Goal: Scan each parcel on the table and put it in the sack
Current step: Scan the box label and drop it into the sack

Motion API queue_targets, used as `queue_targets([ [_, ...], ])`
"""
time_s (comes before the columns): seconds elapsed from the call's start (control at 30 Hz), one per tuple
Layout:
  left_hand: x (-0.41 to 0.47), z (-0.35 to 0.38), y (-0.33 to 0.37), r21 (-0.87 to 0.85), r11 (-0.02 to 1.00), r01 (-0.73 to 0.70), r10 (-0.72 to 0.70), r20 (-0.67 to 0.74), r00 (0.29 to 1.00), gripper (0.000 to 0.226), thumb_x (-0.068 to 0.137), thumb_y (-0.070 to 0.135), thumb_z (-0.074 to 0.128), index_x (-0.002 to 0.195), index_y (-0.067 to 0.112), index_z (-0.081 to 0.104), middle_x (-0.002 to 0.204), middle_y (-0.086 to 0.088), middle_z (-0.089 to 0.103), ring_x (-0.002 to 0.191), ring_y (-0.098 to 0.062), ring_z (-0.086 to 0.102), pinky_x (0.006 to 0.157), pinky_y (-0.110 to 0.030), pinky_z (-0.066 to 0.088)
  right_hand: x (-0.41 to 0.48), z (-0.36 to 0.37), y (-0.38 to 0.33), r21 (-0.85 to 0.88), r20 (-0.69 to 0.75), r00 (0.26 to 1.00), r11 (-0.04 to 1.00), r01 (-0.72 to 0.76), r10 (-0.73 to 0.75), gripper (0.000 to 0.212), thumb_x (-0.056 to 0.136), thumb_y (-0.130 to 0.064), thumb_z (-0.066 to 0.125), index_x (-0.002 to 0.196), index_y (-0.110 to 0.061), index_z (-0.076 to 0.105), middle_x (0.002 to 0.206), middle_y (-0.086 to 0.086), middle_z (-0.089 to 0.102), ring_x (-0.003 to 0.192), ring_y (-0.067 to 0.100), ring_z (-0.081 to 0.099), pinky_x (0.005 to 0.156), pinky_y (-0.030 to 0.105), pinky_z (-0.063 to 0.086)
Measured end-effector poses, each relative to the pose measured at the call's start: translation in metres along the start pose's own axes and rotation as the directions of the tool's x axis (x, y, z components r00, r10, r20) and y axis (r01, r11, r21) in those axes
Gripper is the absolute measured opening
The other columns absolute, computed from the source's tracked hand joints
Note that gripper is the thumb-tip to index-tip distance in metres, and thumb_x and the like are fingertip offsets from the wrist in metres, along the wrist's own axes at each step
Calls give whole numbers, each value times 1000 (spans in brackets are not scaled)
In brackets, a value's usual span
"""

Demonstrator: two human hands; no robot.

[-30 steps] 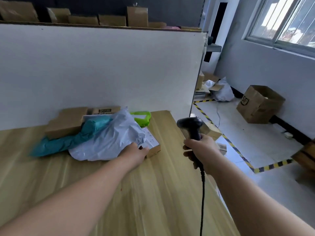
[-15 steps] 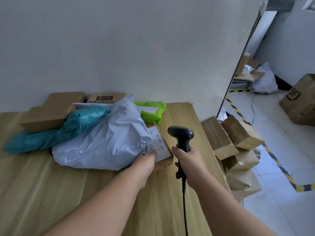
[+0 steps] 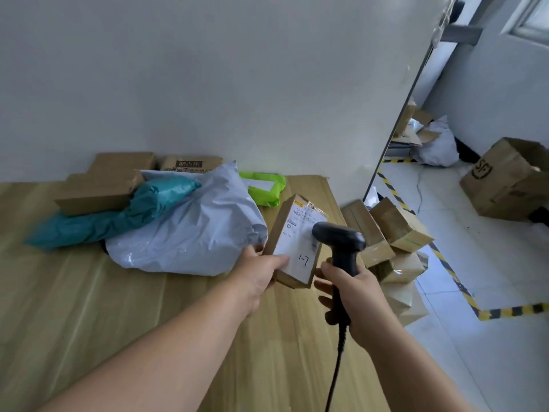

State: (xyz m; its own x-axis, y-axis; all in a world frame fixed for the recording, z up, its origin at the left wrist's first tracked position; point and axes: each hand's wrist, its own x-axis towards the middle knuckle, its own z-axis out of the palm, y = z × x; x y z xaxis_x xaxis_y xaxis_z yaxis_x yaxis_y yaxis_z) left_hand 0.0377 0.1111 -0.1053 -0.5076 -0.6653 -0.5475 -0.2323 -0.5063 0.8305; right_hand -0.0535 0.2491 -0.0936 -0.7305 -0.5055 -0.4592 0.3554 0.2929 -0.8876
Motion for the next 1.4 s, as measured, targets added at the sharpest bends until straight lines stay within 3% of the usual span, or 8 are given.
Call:
queue_targets([
  [0.2, -91, -105, 28, 2, 997, -76, 76, -16, 997, 29, 79, -5, 60, 105, 6, 62, 101, -12, 70, 89, -23, 63, 83, -35, 48, -103, 48, -42, -19, 160, 984, 997, 78, -74, 16, 91, -21, 69, 98, -11, 59, 63, 5, 65, 50, 20, 57, 45, 31, 41],
  [0.4, -205, -243, 17, 45, 989, -139, 143, -87, 986, 31, 81, 0, 64, 107, 16, 63, 95, -1, 72, 79, -14, 64, 63, -20, 45, -239, 129, -52, 6, 381, 924, 1000, -28, 24, 46, 86, -60, 63, 96, -15, 60, 60, 2, 54, 45, 18, 47, 48, 28, 38],
  [0.5, -252, -301, -3, 82, 985, -150, 158, -106, 982, 33, 81, 1, 65, 112, 11, 63, 103, -5, 72, 98, -22, 65, 92, -33, 49, -303, 162, -41, 6, 423, 905, 999, -42, 36, 59, 86, -70, 53, 98, -14, 61, 60, 2, 55, 44, 16, 48, 49, 28, 39],
  [0.63, -297, -347, -30, 55, 990, -134, 139, -111, 984, 27, 80, -4, 64, 104, 9, 65, 102, -7, 72, 103, -26, 65, 100, -39, 47, -370, 180, -24, -23, 411, 910, 999, -41, 47, 65, 85, -74, 51, 101, -13, 60, 59, 2, 56, 45, 17, 48, 49, 27, 41],
  [0.77, -327, -362, -45, 40, 990, -137, 141, -121, 983, 30, 79, -4, 66, 105, 10, 63, 100, -5, 73, 99, -24, 67, 98, -39, 48, -410, 180, -16, -53, 416, 909, 998, -17, 38, 75, 84, -78, 47, 108, -8, 63, 59, 3, 58, 44, 18, 50, 47, 26, 44],
  [0.97, -351, -353, -53, -7, 982, -191, 187, -174, 967, 26, 78, -6, 66, 96, 12, 62, 85, 2, 75, 90, -20, 69, 82, -31, 52, -428, 171, -21, -101, 464, 886, 993, 57, -3, 73, 83, -81, 43, 89, -10, 63, 59, 3, 58, 43, 18, 49, 47, 28, 43],
  [1.13, -355, -332, -56, -16, 982, -190, 183, -205, 961, 31, 77, -5, 67, 103, 11, 61, 99, -4, 72, 96, -23, 68, 94, -38, 51, -424, 151, -25, -115, 490, 872, 991, 74, -9, 73, 84, -80, 41, 88, -10, 61, 58, 3, 57, 43, 18, 49, 48, 28, 43],
  [1.4, -344, -298, -52, -27, 977, -214, 200, -254, 946, 28, 77, -5, 68, 95, 15, 62, 92, 2, 73, 93, -18, 67, 78, -26, 50, -407, 124, -36, -149, 507, 862, 985, 83, 4, 73, 83, -81, 40, 84, -10, 60, 58, 4, 56, 43, 19, 48, 51, 30, 42],
])
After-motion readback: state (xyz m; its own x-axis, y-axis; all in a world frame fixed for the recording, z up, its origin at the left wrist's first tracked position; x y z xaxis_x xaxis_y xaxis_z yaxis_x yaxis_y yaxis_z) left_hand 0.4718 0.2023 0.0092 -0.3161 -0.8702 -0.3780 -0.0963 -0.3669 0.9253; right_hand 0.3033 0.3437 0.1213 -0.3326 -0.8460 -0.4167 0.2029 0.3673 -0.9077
